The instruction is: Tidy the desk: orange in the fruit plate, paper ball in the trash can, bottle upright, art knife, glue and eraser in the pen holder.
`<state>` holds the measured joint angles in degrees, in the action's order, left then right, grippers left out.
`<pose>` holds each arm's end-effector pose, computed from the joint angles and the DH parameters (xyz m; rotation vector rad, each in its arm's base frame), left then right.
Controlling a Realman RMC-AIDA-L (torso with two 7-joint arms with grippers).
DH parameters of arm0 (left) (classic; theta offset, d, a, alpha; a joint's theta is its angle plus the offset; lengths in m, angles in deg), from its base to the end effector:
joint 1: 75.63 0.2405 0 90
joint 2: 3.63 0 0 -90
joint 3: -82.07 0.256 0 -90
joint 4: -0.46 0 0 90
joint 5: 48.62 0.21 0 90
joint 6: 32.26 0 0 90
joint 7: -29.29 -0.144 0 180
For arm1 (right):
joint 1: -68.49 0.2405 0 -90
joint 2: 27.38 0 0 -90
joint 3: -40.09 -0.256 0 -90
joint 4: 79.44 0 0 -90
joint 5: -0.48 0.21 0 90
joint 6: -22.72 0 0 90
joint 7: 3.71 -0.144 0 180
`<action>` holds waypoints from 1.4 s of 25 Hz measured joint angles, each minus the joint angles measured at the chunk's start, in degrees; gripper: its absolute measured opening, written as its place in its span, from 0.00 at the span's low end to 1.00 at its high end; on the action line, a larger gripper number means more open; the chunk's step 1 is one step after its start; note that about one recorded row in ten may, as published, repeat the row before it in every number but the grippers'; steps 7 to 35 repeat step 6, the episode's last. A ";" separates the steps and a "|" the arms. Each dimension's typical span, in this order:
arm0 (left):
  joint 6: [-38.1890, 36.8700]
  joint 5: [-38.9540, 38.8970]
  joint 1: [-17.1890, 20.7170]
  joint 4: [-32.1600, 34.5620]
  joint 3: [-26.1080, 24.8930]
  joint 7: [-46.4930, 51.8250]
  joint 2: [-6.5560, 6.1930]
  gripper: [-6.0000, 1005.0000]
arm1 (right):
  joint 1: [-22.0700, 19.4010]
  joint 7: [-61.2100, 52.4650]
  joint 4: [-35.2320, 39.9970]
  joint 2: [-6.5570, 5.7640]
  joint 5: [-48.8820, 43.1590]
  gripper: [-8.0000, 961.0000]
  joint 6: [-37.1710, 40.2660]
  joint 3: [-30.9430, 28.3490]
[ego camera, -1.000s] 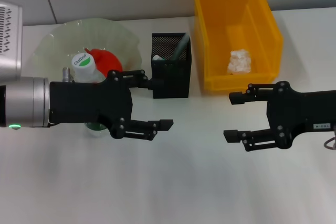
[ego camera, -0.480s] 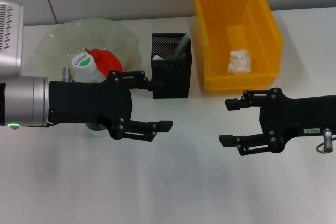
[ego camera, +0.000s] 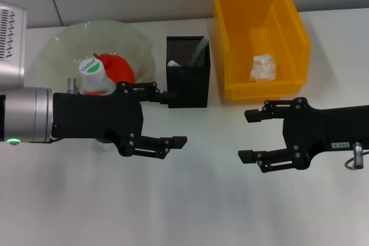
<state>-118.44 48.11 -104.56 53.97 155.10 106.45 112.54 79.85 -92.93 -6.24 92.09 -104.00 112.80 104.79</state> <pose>-0.1832 0.3308 -0.0148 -2.9797 0.0177 -0.6144 0.2325 0.2831 0.0289 -2.8160 0.3227 0.4953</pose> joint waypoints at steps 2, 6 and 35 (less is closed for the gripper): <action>0.00 0.00 0.04 0.01 0.00 0.00 -0.01 0.81 | -0.01 0.01 0.01 0.03 0.04 0.82 0.01 0.14; 0.03 0.00 0.12 0.01 0.00 -0.05 -0.18 0.81 | 0.04 0.02 0.03 0.07 0.07 0.82 0.21 0.25; 0.03 0.00 0.12 0.01 0.00 -0.05 -0.18 0.81 | 0.04 0.02 0.03 0.07 0.07 0.82 0.21 0.25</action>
